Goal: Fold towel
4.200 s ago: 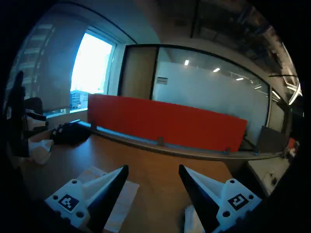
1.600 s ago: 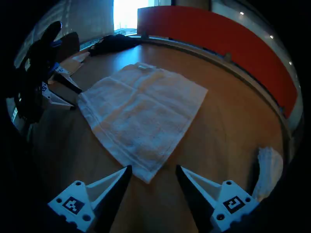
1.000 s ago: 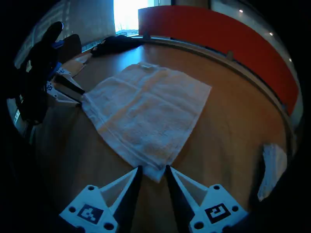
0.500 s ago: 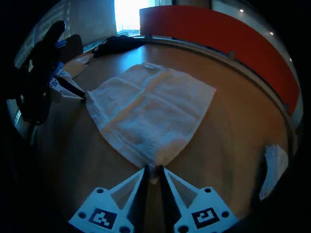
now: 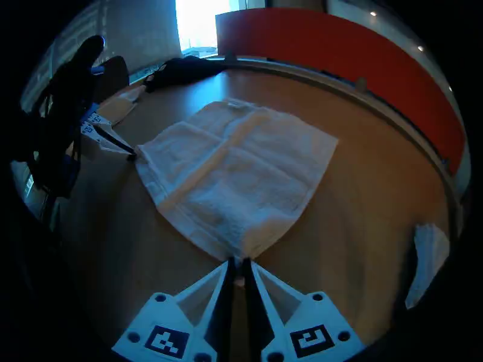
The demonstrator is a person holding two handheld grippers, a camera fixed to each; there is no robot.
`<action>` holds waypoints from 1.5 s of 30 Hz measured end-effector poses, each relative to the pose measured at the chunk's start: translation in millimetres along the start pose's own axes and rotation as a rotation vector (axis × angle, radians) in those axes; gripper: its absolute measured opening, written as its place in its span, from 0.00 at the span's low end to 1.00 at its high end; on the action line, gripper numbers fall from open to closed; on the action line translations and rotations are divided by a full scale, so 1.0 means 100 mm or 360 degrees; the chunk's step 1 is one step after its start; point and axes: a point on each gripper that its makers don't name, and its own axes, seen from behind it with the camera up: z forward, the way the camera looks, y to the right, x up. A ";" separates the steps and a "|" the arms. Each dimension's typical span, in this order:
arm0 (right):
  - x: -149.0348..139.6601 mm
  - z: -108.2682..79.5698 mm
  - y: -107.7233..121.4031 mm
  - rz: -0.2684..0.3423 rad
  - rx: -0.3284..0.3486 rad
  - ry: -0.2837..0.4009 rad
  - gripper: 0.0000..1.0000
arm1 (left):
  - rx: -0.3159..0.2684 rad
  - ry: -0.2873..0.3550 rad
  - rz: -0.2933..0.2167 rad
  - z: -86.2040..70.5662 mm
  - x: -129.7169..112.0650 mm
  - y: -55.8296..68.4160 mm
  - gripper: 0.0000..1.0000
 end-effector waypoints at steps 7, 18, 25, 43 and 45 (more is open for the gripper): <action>0.07 -0.11 0.03 -0.0022 -0.0017 0.0016 0.10 | -0.0057 0.0020 -0.0028 -0.11 0.04 0.11 0.07; 0.35 -0.45 0.02 -0.0073 -0.0012 0.0088 0.10 | -0.0122 0.0091 -0.0103 -0.44 0.28 0.22 0.07; 0.53 -0.72 0.03 -0.0108 -0.0026 0.0129 0.10 | -0.0144 0.0147 -0.0153 -0.73 0.45 0.22 0.07; 0.77 -1.29 -0.06 -0.0123 -0.0046 0.0171 0.10 | -0.0275 0.0213 -0.0350 -1.25 0.72 0.31 0.07; 0.79 -1.33 -0.07 -0.0123 -0.0043 0.0175 0.10 | -0.0283 0.0218 -0.0359 -1.29 0.74 0.32 0.07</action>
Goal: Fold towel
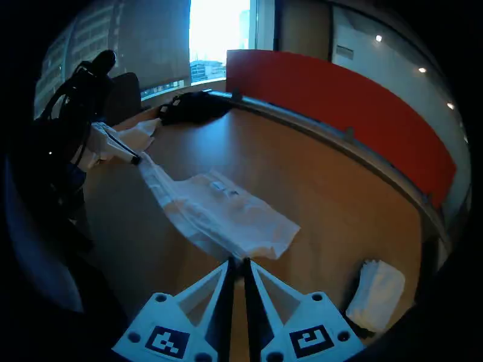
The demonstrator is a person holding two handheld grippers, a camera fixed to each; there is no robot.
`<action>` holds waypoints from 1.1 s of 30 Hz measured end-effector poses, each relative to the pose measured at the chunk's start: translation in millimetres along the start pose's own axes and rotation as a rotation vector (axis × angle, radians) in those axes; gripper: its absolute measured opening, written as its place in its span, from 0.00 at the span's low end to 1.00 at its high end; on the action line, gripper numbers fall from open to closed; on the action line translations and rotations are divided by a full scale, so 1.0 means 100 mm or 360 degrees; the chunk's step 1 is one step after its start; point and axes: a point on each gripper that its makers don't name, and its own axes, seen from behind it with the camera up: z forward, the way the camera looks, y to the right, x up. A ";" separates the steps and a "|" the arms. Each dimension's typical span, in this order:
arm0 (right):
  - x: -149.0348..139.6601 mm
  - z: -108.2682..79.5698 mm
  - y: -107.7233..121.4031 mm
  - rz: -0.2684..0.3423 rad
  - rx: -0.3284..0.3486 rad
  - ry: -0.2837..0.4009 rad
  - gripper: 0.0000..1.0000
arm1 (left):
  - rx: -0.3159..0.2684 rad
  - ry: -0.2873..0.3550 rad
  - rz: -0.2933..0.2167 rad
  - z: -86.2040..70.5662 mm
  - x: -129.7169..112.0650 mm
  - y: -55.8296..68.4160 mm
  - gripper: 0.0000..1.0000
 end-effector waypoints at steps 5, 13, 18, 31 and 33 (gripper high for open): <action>0.02 -0.03 -0.01 0.0011 0.0007 0.0002 0.10 | -0.0007 0.0001 -0.0011 -0.03 0.02 0.01 0.07; -0.02 0.00 -0.02 -0.0001 0.0013 -0.0026 0.10 | 0.0002 -0.0012 -0.0026 0.02 -0.01 -0.01 0.07; -0.02 0.06 0.03 -0.0021 0.0017 -0.0052 0.10 | 0.0011 -0.0019 -0.0055 0.09 0.02 -0.04 0.07; 0.06 0.42 0.37 -0.0043 -0.0001 -0.0116 0.10 | 0.0041 -0.0008 -0.0108 0.45 0.17 -0.20 0.07; 0.06 0.49 0.43 -0.0038 -0.0002 -0.0128 0.10 | 0.0047 -0.0012 -0.0116 0.52 0.19 -0.24 0.07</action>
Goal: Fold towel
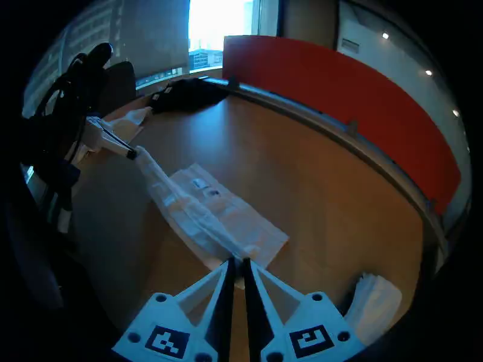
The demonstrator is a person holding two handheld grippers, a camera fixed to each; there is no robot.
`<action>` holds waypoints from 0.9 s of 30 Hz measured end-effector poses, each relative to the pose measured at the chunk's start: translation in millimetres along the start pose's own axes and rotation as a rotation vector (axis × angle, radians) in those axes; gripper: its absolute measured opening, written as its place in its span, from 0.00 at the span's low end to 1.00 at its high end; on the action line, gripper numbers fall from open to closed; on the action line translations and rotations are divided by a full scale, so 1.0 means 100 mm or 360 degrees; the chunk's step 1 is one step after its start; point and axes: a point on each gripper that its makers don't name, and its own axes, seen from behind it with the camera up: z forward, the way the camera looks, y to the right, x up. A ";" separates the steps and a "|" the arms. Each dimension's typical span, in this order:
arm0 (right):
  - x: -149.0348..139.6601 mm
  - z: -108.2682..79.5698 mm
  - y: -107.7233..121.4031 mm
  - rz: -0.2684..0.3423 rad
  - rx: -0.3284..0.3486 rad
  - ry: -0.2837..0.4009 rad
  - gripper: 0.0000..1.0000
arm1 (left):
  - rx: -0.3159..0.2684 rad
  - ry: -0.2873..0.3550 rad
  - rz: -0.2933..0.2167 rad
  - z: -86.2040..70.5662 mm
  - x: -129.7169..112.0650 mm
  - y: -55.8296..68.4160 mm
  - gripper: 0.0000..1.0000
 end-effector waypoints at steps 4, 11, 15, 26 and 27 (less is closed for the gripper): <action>0.02 0.12 0.07 0.0012 0.0007 -0.0015 0.10 | 0.0023 -0.0006 -0.0001 0.12 0.03 -0.07 0.07; -0.02 0.26 0.13 0.0028 0.0018 -0.0049 0.10 | 0.0044 -0.0017 0.0023 0.25 0.06 -0.13 0.07; -0.07 0.34 0.16 0.0035 0.0021 -0.0078 0.10 | 0.0055 -0.0035 0.0020 0.35 0.05 -0.18 0.07; -0.25 0.66 0.21 0.0074 0.0032 -0.0141 0.11 | 0.0121 -0.0095 0.0020 0.73 -0.08 -0.36 0.07; -0.27 0.69 0.22 0.0076 0.0029 -0.0144 0.12 | 0.0125 -0.0097 0.0015 0.76 -0.09 -0.37 0.07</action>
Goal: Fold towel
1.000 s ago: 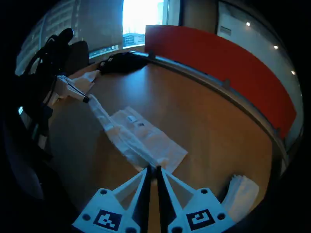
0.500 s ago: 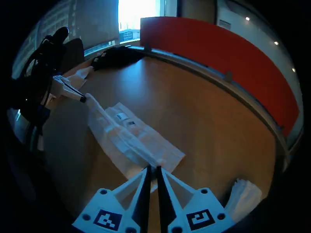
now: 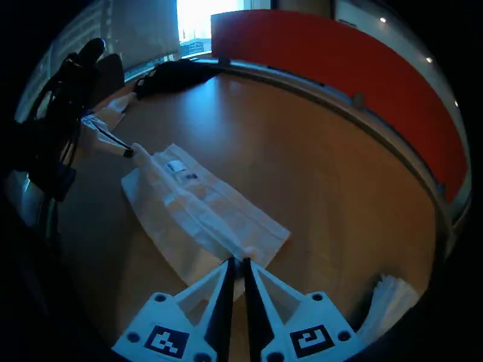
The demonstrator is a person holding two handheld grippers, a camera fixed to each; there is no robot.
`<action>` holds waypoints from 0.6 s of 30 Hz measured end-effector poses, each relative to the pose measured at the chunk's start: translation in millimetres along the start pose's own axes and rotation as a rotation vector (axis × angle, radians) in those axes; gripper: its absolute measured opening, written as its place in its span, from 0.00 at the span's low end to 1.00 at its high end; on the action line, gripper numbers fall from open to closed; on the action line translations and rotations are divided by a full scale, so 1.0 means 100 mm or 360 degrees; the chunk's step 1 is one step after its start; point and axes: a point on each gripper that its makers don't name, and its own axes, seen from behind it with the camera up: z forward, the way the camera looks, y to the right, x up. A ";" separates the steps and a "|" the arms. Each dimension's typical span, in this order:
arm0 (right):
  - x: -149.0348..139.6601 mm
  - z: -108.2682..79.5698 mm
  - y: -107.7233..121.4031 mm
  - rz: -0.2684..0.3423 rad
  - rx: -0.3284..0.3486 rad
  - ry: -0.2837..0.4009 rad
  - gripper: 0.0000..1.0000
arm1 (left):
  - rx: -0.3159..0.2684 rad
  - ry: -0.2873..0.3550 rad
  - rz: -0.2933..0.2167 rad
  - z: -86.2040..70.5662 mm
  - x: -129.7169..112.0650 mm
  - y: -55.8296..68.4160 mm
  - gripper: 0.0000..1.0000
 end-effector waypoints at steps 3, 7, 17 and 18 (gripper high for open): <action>-0.04 0.08 0.03 0.0008 -0.0016 -0.0006 0.16 | 0.0014 -0.0007 -0.0019 0.09 -0.01 -0.04 0.07; -0.08 0.16 0.09 0.0023 -0.0047 -0.0013 0.31 | 0.0048 -0.0015 -0.0040 0.19 -0.03 -0.10 0.07; -0.12 0.25 0.22 0.0001 -0.0113 -0.0034 0.66 | 0.0132 -0.0026 -0.0019 0.33 0.02 -0.20 0.11; -0.11 0.25 0.23 -0.0001 -0.0119 -0.0033 0.67 | 0.0135 -0.0023 -0.0018 0.33 0.03 -0.21 0.12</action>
